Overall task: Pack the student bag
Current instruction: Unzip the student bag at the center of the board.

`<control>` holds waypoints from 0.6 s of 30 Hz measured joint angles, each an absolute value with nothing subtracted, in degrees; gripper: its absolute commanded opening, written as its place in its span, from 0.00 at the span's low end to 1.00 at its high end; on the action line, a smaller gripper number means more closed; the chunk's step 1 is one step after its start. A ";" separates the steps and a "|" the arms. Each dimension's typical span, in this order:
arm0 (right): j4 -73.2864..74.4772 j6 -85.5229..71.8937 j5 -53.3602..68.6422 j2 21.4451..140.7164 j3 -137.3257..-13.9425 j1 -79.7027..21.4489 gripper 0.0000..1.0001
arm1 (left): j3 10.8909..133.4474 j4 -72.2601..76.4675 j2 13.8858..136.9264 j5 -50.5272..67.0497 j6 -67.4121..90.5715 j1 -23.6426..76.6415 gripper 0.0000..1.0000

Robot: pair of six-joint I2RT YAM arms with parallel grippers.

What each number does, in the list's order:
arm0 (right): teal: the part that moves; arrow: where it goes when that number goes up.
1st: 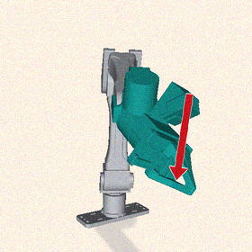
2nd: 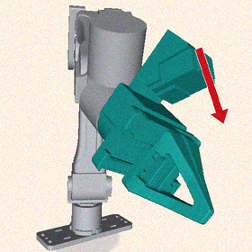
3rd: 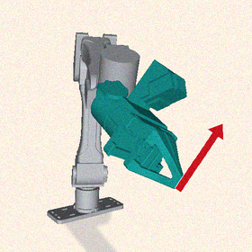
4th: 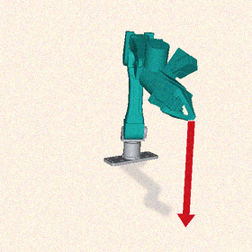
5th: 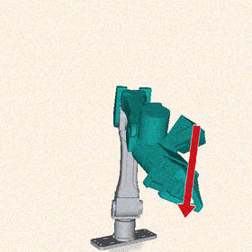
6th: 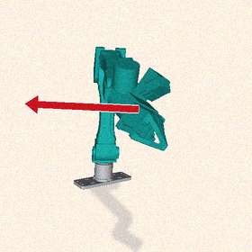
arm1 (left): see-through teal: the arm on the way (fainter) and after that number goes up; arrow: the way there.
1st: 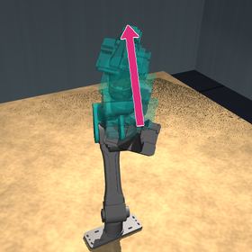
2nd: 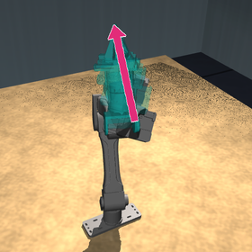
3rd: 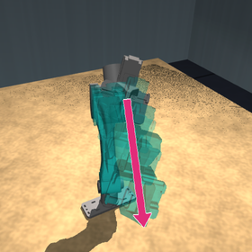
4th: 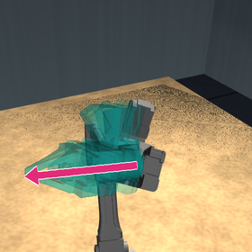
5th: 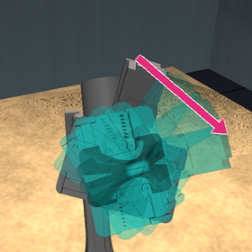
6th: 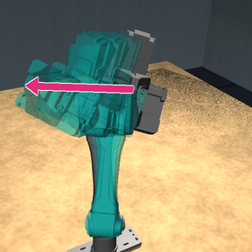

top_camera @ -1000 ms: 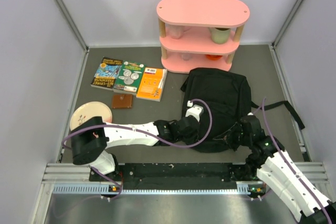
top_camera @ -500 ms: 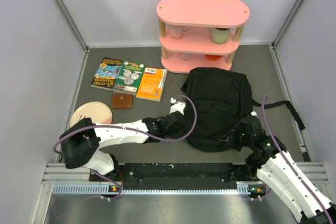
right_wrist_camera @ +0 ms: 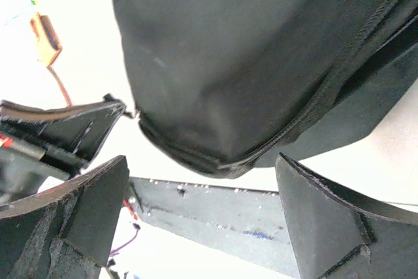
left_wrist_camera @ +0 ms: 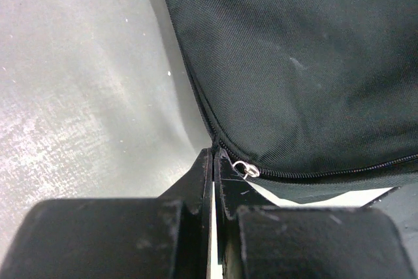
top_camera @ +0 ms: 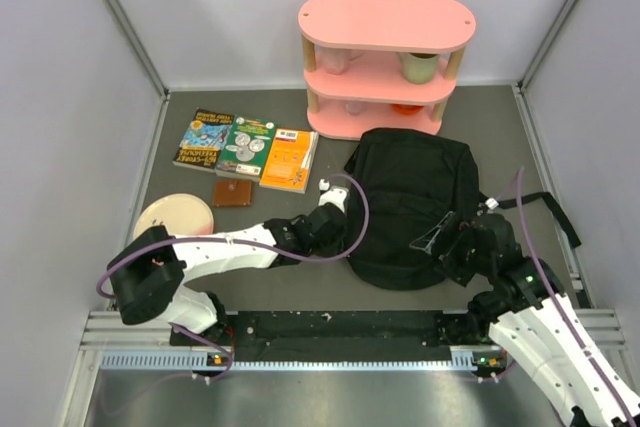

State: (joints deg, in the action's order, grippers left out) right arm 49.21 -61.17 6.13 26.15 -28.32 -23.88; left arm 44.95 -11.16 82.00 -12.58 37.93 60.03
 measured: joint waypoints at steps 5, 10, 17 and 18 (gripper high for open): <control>50.85 -61.12 12.21 22.74 -30.76 -23.90 0.90 | 46.06 -11.18 82.00 -11.14 37.34 60.03 0.00; 52.51 -53.89 18.11 25.41 -38.83 -23.90 0.86 | 46.61 -11.18 81.76 -9.96 37.10 60.03 0.00; 46.85 -39.35 22.20 32.18 -47.77 -24.53 0.82 | 47.05 -11.40 81.47 -9.39 36.23 60.03 0.00; 45.89 -37.98 22.13 33.80 -47.64 -25.15 0.82 | 47.16 -11.62 81.47 -9.37 36.18 60.03 0.00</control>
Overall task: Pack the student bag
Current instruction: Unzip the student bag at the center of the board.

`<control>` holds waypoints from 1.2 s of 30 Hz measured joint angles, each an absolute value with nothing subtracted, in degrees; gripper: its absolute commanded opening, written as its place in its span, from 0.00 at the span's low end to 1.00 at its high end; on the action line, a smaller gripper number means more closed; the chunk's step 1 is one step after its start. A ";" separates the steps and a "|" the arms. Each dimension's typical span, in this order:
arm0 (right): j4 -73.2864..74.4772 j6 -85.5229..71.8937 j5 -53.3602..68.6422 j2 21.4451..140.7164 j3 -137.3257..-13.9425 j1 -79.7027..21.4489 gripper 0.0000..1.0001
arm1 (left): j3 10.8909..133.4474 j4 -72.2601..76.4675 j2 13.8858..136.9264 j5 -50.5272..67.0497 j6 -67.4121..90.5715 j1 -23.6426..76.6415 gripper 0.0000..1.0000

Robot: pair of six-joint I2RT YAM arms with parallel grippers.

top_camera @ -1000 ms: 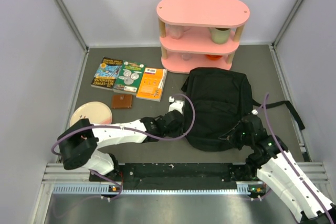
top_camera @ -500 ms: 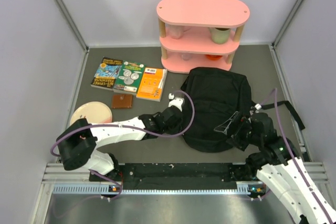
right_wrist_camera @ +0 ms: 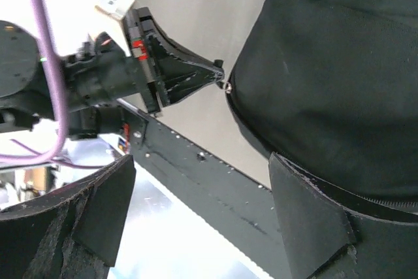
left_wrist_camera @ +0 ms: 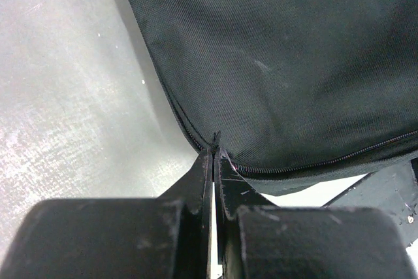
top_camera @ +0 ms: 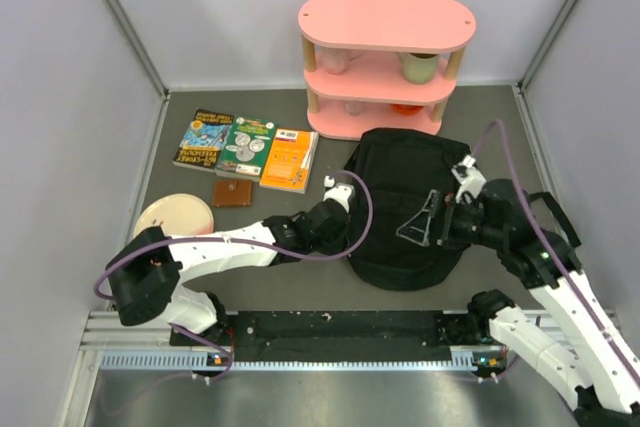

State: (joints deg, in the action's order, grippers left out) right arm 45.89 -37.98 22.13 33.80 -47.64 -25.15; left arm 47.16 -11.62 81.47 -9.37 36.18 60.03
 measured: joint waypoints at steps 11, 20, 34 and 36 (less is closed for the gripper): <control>31.83 -28.10 14.50 45.41 -37.43 -40.84 0.86 | 47.57 -12.12 78.39 -8.38 36.69 60.03 0.00; 19.92 -25.47 11.05 53.58 -32.38 -43.88 0.84 | 47.57 -11.99 77.71 -6.52 38.35 60.03 0.00; 11.20 -25.89 13.96 57.41 -28.56 -48.47 0.59 | 47.57 -10.44 76.95 -5.34 39.16 60.03 0.00; 10.59 -26.33 13.91 57.54 -27.14 -48.93 0.51 | 47.57 -10.48 76.66 -5.34 39.16 60.03 0.00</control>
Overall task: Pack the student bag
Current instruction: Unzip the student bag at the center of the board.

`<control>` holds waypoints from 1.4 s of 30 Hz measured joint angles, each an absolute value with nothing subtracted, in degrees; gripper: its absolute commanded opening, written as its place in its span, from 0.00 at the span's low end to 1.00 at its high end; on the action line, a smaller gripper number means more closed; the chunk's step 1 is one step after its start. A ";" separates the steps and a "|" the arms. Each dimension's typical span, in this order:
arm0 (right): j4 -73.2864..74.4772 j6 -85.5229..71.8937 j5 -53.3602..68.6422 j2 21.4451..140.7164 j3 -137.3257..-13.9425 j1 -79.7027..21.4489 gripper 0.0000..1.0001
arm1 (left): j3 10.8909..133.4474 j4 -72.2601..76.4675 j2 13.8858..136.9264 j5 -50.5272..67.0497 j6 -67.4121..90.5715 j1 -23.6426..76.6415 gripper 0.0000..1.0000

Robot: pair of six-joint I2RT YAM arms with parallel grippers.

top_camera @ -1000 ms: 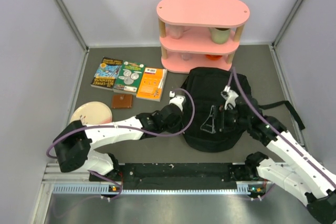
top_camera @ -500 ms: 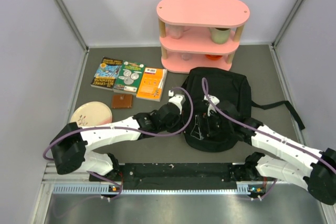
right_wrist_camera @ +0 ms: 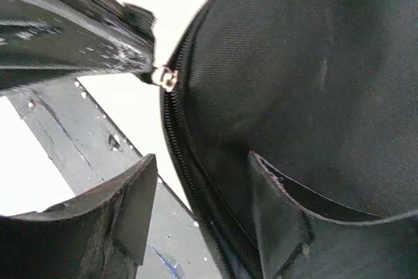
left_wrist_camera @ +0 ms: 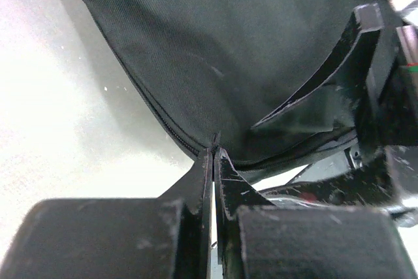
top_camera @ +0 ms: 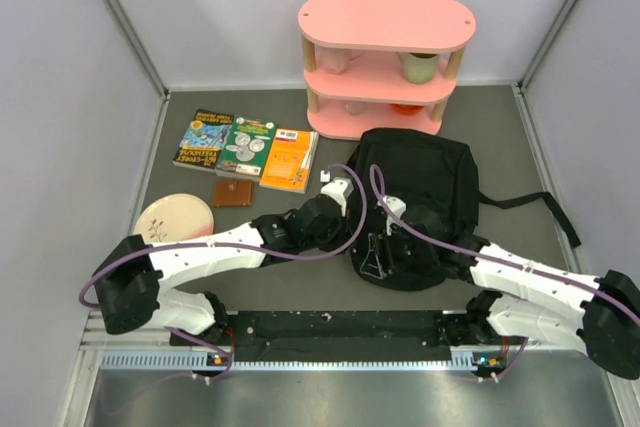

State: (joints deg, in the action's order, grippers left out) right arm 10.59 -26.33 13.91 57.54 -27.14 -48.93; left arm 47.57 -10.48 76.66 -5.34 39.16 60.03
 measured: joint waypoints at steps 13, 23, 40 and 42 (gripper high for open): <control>13.02 -31.59 9.67 43.48 -21.82 -49.82 0.00 | 47.57 -9.82 75.48 -5.76 39.29 59.90 0.00; 19.22 -38.41 4.69 28.14 -17.98 -49.89 0.00 | 47.24 -4.51 77.45 -3.22 39.72 52.23 0.00; 23.73 -40.58 2.63 27.31 -17.98 -49.89 0.00 | 51.33 -1.67 89.73 -0.21 37.60 44.05 0.00; 23.53 -40.60 2.68 27.46 -17.98 -49.89 0.00 | 52.84 -1.69 91.31 0.51 36.84 43.11 0.04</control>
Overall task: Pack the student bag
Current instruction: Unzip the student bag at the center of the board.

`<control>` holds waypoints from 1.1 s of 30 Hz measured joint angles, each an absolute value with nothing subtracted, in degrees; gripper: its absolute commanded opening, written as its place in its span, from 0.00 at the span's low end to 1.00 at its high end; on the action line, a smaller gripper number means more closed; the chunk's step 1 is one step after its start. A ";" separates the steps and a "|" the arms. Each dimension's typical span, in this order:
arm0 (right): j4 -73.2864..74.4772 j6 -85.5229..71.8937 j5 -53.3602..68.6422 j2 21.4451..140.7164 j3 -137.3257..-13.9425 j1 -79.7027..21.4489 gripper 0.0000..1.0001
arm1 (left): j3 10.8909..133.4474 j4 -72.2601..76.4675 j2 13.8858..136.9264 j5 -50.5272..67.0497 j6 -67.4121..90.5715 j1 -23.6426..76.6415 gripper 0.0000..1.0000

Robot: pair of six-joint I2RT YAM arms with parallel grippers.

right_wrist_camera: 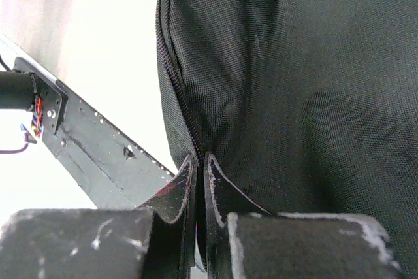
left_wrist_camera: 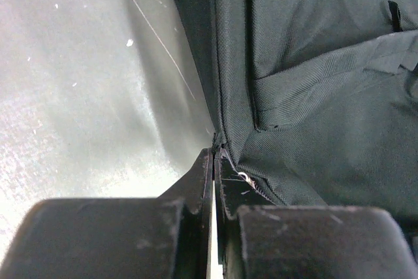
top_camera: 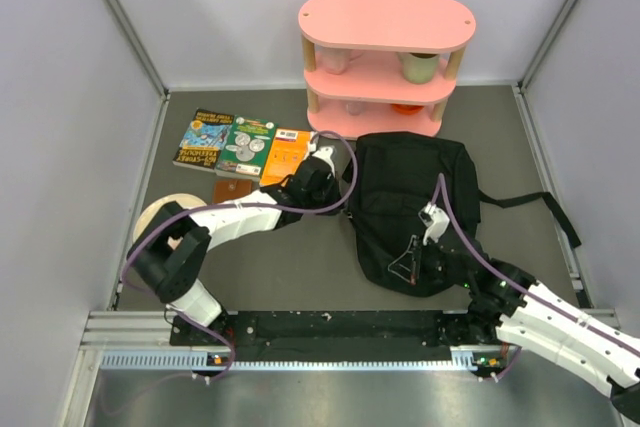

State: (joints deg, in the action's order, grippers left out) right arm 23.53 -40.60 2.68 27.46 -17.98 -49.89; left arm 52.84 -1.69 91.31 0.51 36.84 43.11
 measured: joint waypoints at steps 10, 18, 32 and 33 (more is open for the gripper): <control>16.99 -42.26 5.13 40.56 -19.25 -49.89 0.05 | 53.54 -6.52 85.84 -0.89 33.21 41.25 0.94; 9.19 -44.27 4.64 61.98 -31.35 -50.04 0.57 | 50.94 -13.63 66.63 -5.74 32.84 41.10 0.99; 13.08 -46.61 -3.16 56.05 -39.97 -50.54 0.84 | 45.28 -24.05 55.61 -15.42 33.23 35.22 0.99; 14.46 -46.83 -4.73 56.16 -40.71 -50.52 0.84 | 45.28 -24.21 55.90 -15.29 33.21 34.44 0.99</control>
State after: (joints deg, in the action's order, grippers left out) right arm 14.46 -46.83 -4.73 56.16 -40.71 -50.52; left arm 45.28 -24.21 55.90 -15.29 33.21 34.44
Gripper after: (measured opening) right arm 0.836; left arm 0.987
